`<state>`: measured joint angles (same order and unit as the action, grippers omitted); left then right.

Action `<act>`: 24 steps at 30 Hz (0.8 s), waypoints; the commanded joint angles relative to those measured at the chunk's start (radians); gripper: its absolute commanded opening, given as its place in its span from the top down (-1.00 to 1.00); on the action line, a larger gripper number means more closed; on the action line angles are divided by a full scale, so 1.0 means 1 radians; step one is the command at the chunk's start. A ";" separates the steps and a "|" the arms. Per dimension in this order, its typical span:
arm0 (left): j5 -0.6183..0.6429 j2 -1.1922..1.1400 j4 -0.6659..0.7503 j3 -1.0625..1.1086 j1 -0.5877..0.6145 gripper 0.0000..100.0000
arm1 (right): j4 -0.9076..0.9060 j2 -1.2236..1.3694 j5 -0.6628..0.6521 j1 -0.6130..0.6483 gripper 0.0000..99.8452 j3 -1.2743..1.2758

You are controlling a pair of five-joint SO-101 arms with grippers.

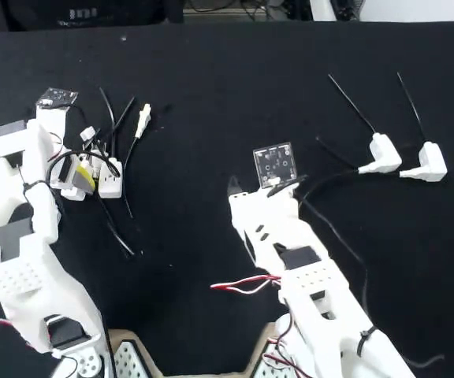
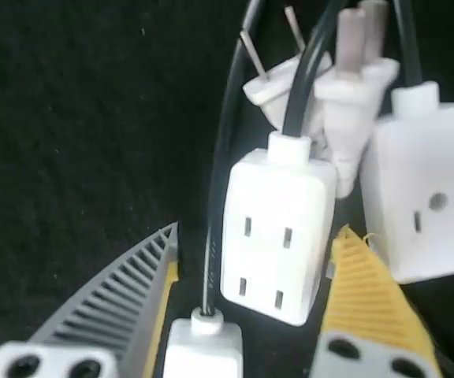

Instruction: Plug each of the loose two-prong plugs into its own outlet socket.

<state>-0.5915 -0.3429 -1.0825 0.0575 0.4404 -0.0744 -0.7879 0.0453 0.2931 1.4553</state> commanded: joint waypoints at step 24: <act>-0.002 -0.157 -0.002 -0.234 0.021 0.55 | 0.028 -0.028 -0.002 0.017 0.67 -0.008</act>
<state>-0.5915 -0.4979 -1.0825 -0.1266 0.4434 -0.0744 -0.7879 0.0453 0.2931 1.4553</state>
